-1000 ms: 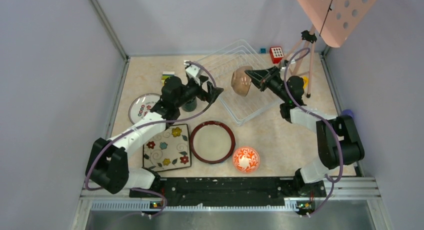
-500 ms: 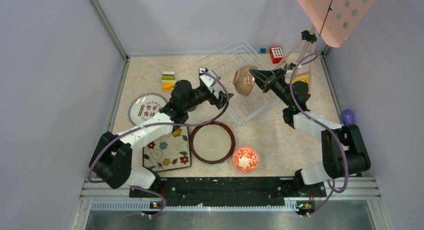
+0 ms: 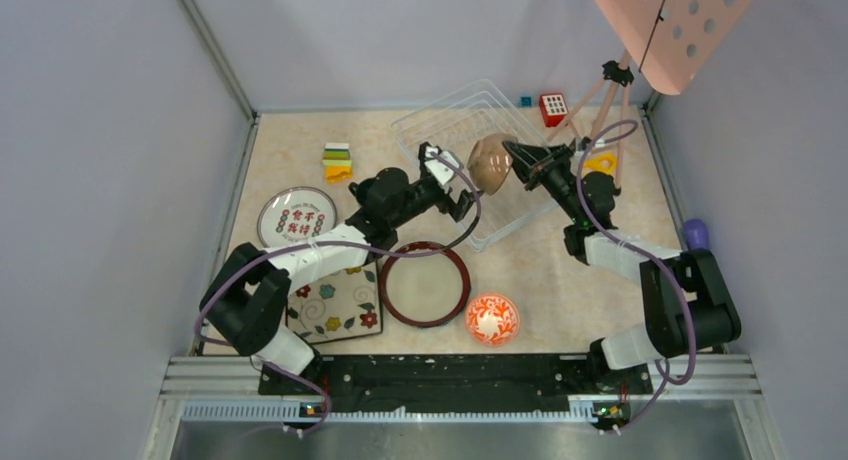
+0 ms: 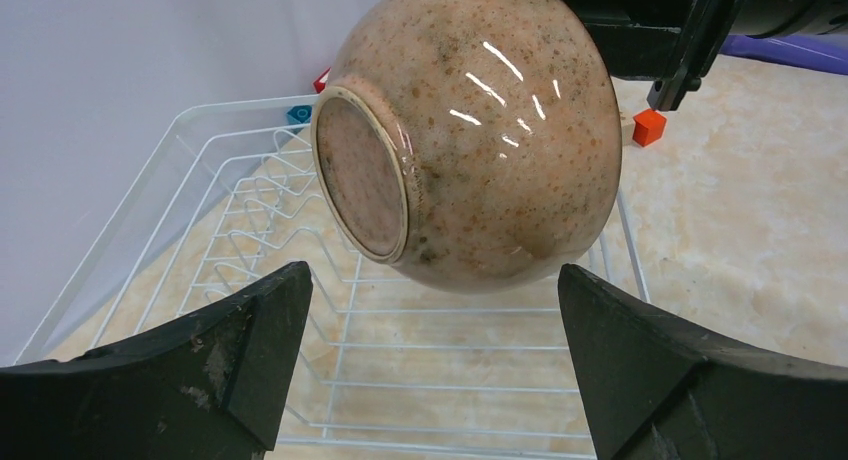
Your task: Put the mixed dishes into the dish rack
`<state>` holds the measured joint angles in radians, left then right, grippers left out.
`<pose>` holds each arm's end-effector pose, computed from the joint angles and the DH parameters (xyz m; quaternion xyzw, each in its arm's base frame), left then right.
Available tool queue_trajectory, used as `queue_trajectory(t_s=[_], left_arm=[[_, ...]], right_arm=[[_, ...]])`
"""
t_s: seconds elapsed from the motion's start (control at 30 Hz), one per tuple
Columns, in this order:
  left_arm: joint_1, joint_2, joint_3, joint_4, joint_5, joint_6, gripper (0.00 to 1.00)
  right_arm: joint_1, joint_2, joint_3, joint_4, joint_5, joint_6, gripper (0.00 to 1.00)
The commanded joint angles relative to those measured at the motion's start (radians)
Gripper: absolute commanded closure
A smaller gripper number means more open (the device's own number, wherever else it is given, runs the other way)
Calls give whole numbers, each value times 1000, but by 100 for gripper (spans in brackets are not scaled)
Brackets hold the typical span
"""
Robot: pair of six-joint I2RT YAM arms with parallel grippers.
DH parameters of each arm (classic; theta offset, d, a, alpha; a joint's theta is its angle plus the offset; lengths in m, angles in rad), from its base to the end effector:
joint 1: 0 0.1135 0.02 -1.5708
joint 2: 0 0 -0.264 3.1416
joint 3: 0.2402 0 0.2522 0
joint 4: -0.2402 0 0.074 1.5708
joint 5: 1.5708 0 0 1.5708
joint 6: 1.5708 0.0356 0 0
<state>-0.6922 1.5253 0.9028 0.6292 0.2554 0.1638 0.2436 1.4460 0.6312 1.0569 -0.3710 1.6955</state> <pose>0.2640 -0.2306 0.2839 0.3723 0.5984 -0.2704 0.6558 0.2908 0.0856 0.2641 0.2937 0.5496 0.7024 0.3440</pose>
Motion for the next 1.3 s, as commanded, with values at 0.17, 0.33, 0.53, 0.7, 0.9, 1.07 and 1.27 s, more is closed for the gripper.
queue_trajectory(t_s=[0.17,0.33,0.53,0.7,0.9,1.07,1.27], left_arm=[[-37,62,69,139,-91,54,2],[-63,77,77,153,-138,98,2],[-75,72,62,170,-70,92,2],[-75,65,81,129,-30,96,2],[-86,87,97,111,-48,138,2],[-103,103,111,89,-102,178,2],[-108,113,130,64,-146,201,14]], right_arm=[[38,-21,33,255,77,82,100],[47,-19,14,273,107,94,100],[49,10,18,302,106,113,100],[49,30,18,322,101,130,100],[58,20,5,319,138,136,100],[66,20,-2,310,162,141,100],[69,31,-5,326,165,147,100]])
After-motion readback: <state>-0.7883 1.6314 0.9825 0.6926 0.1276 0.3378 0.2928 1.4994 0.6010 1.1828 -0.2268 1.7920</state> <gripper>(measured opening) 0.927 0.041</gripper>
